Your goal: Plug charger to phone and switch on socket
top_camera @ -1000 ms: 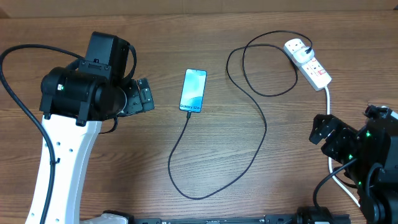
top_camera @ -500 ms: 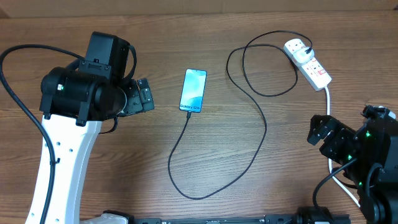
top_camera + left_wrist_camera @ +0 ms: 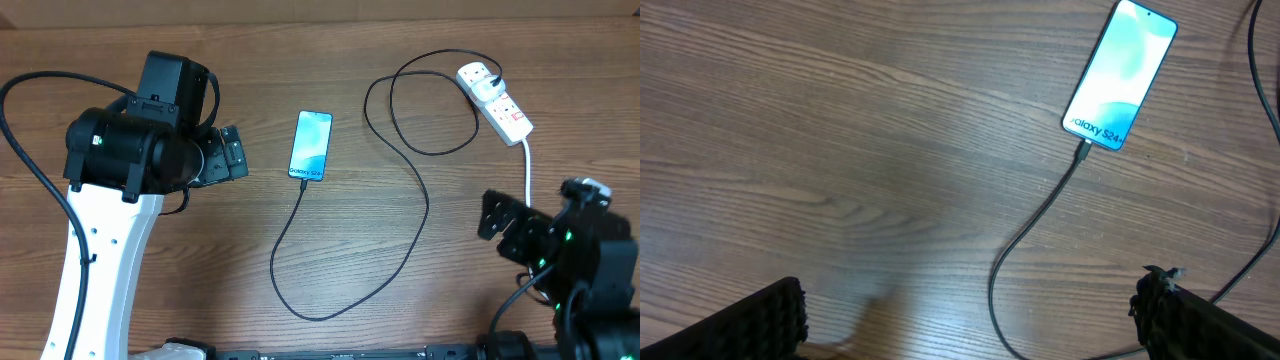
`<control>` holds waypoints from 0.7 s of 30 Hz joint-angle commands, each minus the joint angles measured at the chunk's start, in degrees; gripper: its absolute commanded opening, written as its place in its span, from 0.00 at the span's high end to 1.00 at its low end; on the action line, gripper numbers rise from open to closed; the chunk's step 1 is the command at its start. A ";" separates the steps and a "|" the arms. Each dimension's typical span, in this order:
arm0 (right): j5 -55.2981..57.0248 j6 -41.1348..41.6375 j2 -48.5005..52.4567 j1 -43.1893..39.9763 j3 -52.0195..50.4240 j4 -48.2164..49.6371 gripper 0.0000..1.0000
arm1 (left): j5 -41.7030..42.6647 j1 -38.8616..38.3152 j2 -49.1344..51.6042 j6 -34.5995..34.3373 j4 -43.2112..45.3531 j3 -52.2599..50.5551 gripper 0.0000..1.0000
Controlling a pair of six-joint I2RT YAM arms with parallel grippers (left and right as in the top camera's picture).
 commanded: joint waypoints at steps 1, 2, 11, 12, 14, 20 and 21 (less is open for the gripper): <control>0.04 -3.61 -4.98 2.21 -5.84 5.35 0.00 | -0.92 -0.26 0.28 -0.79 0.09 -0.15 0.00; 0.02 -4.04 -6.43 2.34 -7.74 7.39 0.00 | -0.92 -0.26 0.28 -0.79 0.09 -0.17 0.00; -3.34 -12.22 -20.76 2.32 -26.21 25.11 0.00 | -0.92 -0.26 0.28 -0.79 0.09 -0.15 0.00; -3.34 -12.72 -21.97 2.32 -27.82 26.40 0.00 | -0.92 -0.26 0.28 -0.79 0.09 -0.15 0.00; -3.28 -13.33 -24.57 2.32 -31.28 29.05 0.00 | -0.92 -0.26 0.28 -0.79 0.09 -0.17 0.00; -3.30 -13.49 -30.38 2.32 -39.82 38.82 0.00 | -0.92 -0.26 0.28 -0.79 0.09 -0.15 0.00; -3.32 -13.49 -30.95 2.32 -40.85 40.22 0.00 | -0.92 -0.26 0.28 -0.79 0.09 -0.15 0.00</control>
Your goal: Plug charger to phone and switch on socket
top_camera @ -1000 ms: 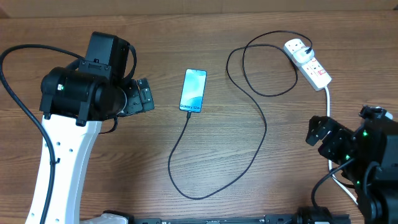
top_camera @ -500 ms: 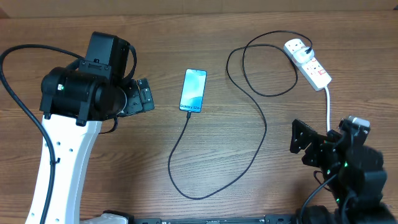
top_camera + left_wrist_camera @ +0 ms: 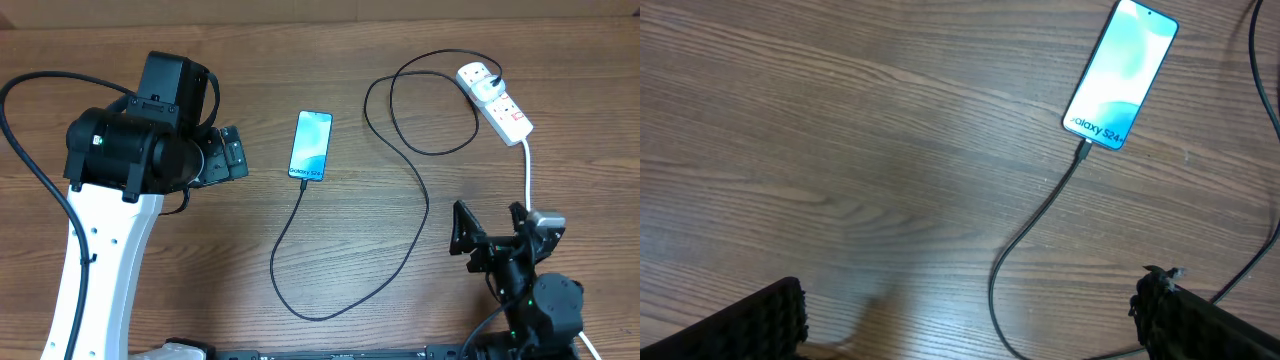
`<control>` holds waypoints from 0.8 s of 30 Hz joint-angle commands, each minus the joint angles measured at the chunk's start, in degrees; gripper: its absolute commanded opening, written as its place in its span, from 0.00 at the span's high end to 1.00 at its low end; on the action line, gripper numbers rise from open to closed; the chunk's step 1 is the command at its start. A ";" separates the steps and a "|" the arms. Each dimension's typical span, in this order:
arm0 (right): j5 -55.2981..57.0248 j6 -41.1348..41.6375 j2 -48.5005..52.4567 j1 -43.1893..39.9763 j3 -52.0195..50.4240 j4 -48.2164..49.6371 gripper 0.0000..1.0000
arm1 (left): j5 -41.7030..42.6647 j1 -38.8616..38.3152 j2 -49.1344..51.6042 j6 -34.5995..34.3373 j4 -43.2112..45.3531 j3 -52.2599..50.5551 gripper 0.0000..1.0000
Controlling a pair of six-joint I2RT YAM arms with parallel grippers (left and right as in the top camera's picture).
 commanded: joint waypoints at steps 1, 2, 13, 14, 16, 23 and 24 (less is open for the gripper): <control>-0.15 -1.11 -2.71 0.33 -3.74 4.00 0.00 | -0.90 -0.26 0.28 -0.79 0.09 -0.07 0.00; -0.17 -1.09 -3.17 0.33 -4.66 5.25 0.00 | -0.90 -0.26 0.28 -0.79 0.09 -0.07 0.00; -0.24 -2.03 -6.82 0.33 -10.91 11.65 0.00 | -0.87 -0.26 0.28 -0.79 0.09 -0.07 0.00; -0.39 -2.56 -6.99 0.33 -11.10 11.74 0.00 | -0.90 -0.26 0.28 -0.79 0.09 -0.09 0.00; -1.53 -5.75 -7.17 0.33 -11.78 12.46 0.00 | -0.90 -0.26 0.28 -0.79 0.09 -0.07 0.00; -3.65 -11.74 -7.17 0.33 -15.41 18.25 0.00 | -0.87 -0.26 0.28 -0.79 0.09 -0.09 0.01; -3.80 -11.74 -7.17 0.33 -16.00 19.50 0.00 | -0.90 -0.26 0.28 -0.79 0.09 -0.07 0.00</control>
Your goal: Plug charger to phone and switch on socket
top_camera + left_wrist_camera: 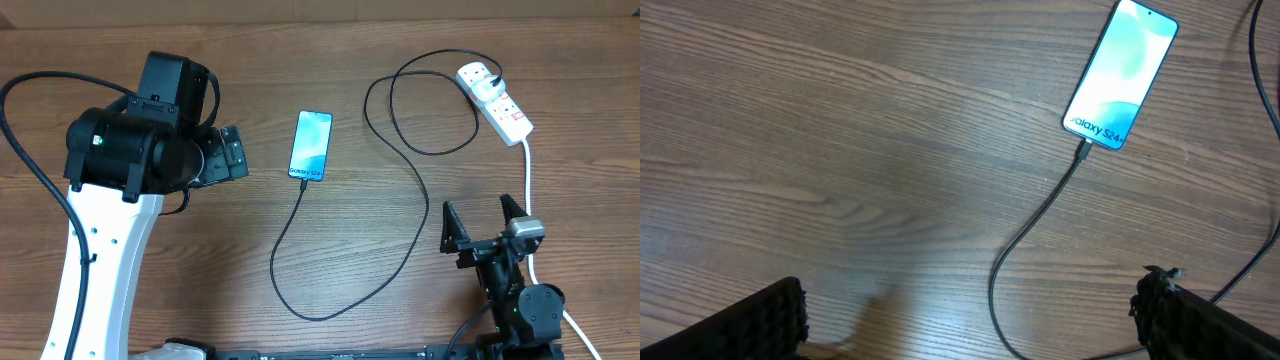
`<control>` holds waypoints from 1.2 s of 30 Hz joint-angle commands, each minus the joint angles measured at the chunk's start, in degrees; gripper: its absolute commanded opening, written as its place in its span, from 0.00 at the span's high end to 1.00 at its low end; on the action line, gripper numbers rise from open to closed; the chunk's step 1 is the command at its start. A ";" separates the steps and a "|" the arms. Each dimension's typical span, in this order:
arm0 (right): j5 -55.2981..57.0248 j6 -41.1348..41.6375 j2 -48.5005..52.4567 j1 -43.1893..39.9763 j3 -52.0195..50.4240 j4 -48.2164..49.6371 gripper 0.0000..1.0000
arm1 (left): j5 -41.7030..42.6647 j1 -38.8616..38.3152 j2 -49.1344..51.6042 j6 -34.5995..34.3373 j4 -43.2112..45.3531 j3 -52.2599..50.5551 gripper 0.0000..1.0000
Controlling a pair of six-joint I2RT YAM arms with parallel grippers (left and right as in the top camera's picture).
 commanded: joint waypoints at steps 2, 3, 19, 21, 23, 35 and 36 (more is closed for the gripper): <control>-0.98 -2.38 -0.68 0.33 -2.89 4.46 0.00 | -0.90 -0.26 0.28 -0.79 0.11 -0.07 0.00; -1.05 -2.36 -0.68 0.35 -2.78 4.11 0.00 | -0.90 -0.26 0.28 -0.79 0.11 -0.09 0.00; -0.15 -2.38 -0.68 0.33 -2.75 0.98 0.00 | -0.90 -0.26 0.28 -0.79 0.11 -0.07 0.00; -0.11 -2.38 -0.68 0.33 -2.75 0.98 0.00 | -0.90 -0.26 0.28 -0.79 0.11 -0.09 0.00; -0.09 -2.38 -0.68 0.33 -2.75 0.98 0.00 | -0.87 -0.26 0.28 -0.79 0.11 -0.09 0.01; -0.15 -2.38 -0.68 0.33 -2.75 1.11 0.00 | -0.90 -0.26 0.28 -0.79 0.11 -0.07 0.00; -0.15 -2.40 -0.68 0.33 -2.75 1.09 0.00 | -0.90 -0.26 0.28 -0.79 0.11 -0.07 0.00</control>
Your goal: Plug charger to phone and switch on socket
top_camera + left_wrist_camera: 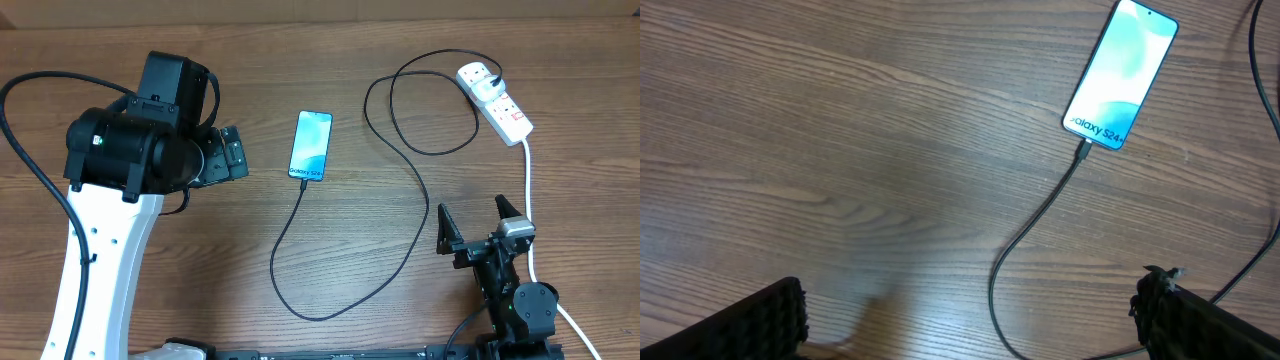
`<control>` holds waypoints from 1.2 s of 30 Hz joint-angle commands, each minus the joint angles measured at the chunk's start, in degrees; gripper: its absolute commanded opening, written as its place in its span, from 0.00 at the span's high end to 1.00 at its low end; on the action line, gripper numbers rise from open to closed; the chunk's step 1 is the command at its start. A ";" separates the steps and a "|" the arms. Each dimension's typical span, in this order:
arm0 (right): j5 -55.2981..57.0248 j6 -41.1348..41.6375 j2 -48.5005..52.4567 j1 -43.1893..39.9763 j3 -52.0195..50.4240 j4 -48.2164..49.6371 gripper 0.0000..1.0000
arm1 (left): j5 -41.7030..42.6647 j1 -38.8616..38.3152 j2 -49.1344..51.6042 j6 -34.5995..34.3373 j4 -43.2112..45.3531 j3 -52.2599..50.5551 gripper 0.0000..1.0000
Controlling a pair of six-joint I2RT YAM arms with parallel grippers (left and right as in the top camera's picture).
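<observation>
The phone (311, 145) lies face up in the middle of the table, its screen lit. A black charger cable (300, 200) is plugged into the phone's lower end. It loops toward the front edge and runs back to a plug in the white power strip (497, 100) at the far right. My left gripper (232, 155) hovers left of the phone, open and holding nothing. The left wrist view shows the phone (1120, 72), the cable (1040, 220) and the open gripper (970, 325). My right gripper (474, 222) stands open near the front right, well short of the strip.
The strip's white lead (528, 190) runs down the right side, past my right arm, to the front edge. The black cable forms a wide loop (425, 210) between the phone and the right arm. The rest of the wooden tabletop (150, 290) is bare.
My right arm has shifted a little to the left near the front edge, with its jaws still open. The left arm, phone, cable and strip have not moved.
At first my right arm reached in from the right edge below the power strip, gripper open. Then it stood further left and lower, and then near the front edge with fingers pointing up the table. It holds there now. The left arm stayed beside the plugged-in phone.
</observation>
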 commanded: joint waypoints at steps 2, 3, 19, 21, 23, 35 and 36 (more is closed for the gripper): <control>0.09 -0.48 -0.68 0.33 -0.61 0.17 0.00 | -0.90 -0.26 0.28 -0.79 0.09 -0.07 0.00; 0.09 -0.48 -0.68 0.33 -0.61 0.17 0.00 | -0.90 -0.26 0.28 -0.79 0.09 -0.07 0.00; 0.09 -0.48 -0.68 0.33 -0.61 0.17 0.00 | -0.90 -0.26 0.28 -0.79 0.09 -0.07 0.00; 0.09 -0.48 -0.68 0.33 -0.61 0.17 0.00 | -0.87 -0.26 0.28 -0.79 0.09 -0.09 0.00; 0.09 -0.46 -0.68 0.33 -0.61 0.20 0.00 | -0.90 -0.26 0.28 -0.79 0.09 -0.07 0.00; 0.09 -0.48 -0.68 0.33 -0.61 0.20 0.00 | -2.51 -0.26 0.55 2.25 -1.01 -0.09 0.00; 0.09 -0.48 -0.68 0.33 -0.61 0.20 0.00 | -2.54 -0.24 0.52 2.27 -1.03 -0.09 0.01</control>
